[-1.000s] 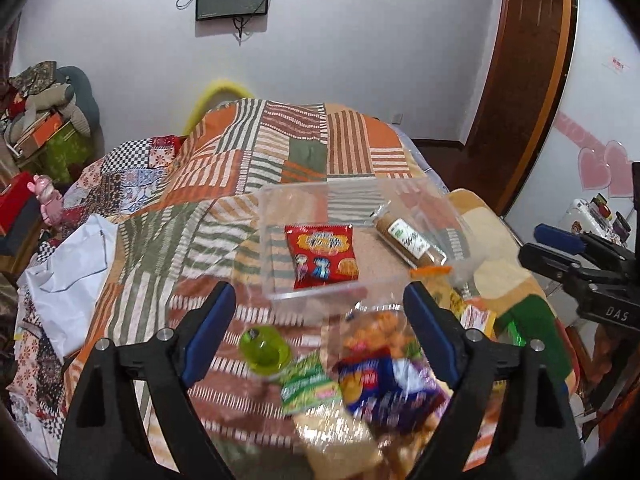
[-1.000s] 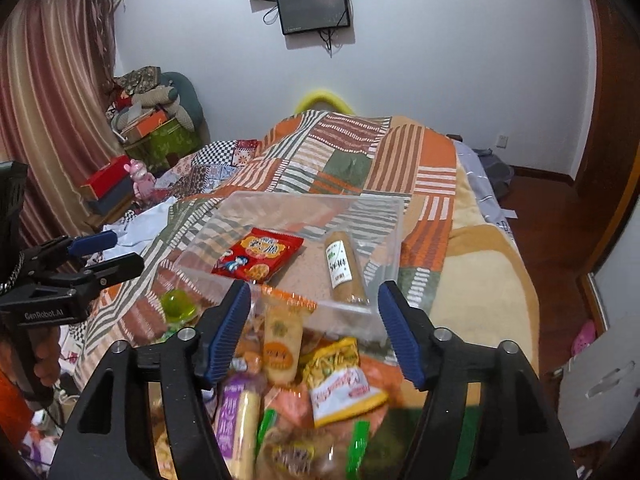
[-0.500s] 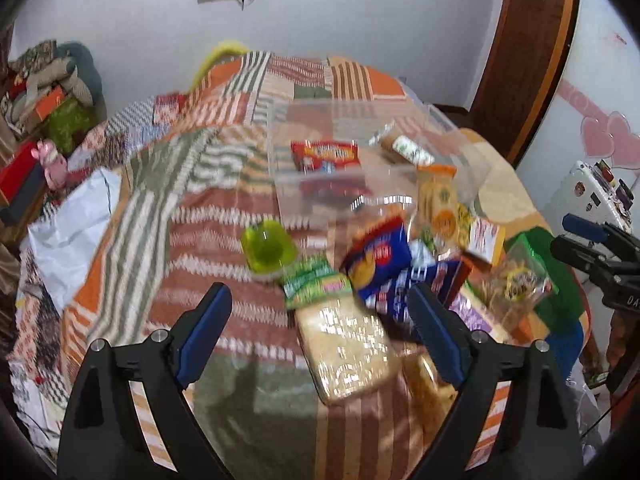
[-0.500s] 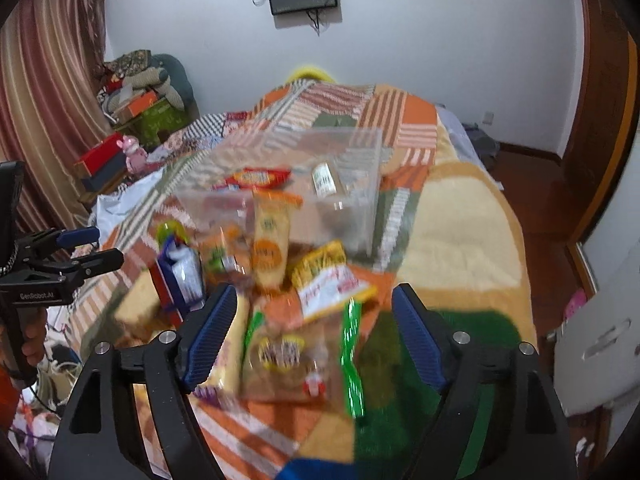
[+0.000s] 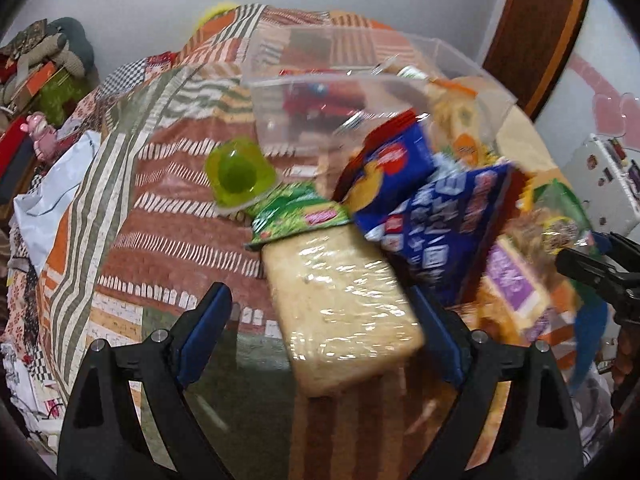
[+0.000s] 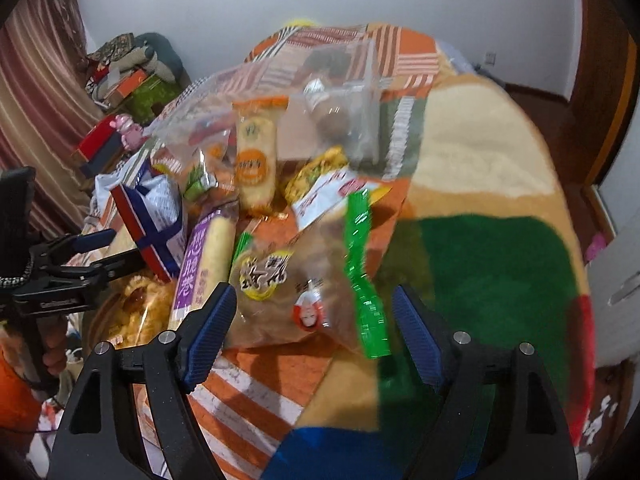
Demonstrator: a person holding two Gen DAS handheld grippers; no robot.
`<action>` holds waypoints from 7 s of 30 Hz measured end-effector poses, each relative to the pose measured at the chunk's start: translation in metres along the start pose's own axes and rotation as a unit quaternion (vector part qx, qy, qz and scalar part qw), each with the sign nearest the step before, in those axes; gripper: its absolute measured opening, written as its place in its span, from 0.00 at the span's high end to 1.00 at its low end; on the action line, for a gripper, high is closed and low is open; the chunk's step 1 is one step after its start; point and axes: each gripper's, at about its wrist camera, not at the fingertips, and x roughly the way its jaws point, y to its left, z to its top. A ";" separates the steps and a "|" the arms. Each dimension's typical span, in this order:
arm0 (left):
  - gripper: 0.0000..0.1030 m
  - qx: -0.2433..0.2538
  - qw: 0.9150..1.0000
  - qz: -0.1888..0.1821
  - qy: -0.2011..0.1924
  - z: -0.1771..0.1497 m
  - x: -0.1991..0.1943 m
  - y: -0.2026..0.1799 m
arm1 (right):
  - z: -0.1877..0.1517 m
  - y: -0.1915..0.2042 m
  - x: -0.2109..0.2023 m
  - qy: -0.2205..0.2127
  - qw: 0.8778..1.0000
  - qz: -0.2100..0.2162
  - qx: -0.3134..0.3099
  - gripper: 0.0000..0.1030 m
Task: Organize snacks
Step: 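Open both tools and reach toward the wrapped bread slab and green-striped bag, then carry the bread slab with the left tool while the right tool carries the green-striped bag, then reach the left tool to the green jelly cup while the right tool grasps the biscuit pack, then lift the green jelly cup with the left tool while the right tool carries the biscuit pack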
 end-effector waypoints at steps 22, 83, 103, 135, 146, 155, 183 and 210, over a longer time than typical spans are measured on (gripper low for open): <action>0.46 0.023 0.999 0.005 -0.031 -0.012 -0.007 0.000 | -0.001 -0.002 -0.006 -0.025 1.000 0.013 0.001 0.60; 0.46 -0.012 0.995 -0.007 -0.097 0.174 0.026 0.012 | 0.148 0.044 0.058 -0.079 0.995 0.030 -0.052 0.63; 0.45 -0.013 0.997 -0.003 -0.071 0.182 0.049 0.009 | 0.143 0.038 0.072 -0.028 0.998 0.018 -0.061 0.57; 0.18 -0.016 0.997 0.017 -0.074 0.087 -0.020 0.060 | 0.085 0.048 0.009 -0.091 0.993 -0.009 -0.080 0.29; 0.33 -0.027 0.999 0.006 -0.044 0.075 0.022 0.071 | 0.077 0.038 0.043 -0.051 0.998 0.000 -0.047 0.31; 0.47 -0.042 0.999 -0.007 -0.021 0.074 0.052 0.078 | 0.077 0.035 0.061 -0.029 0.999 0.025 -0.018 0.51; 0.54 -0.029 0.995 -0.001 -0.099 0.076 -0.023 0.060 | 0.081 0.021 0.010 -0.083 0.995 0.050 -0.007 0.71; 0.54 0.026 0.988 -0.041 -0.148 0.149 -0.032 -0.014 | 0.139 0.007 -0.014 -0.175 0.984 0.006 -0.024 0.71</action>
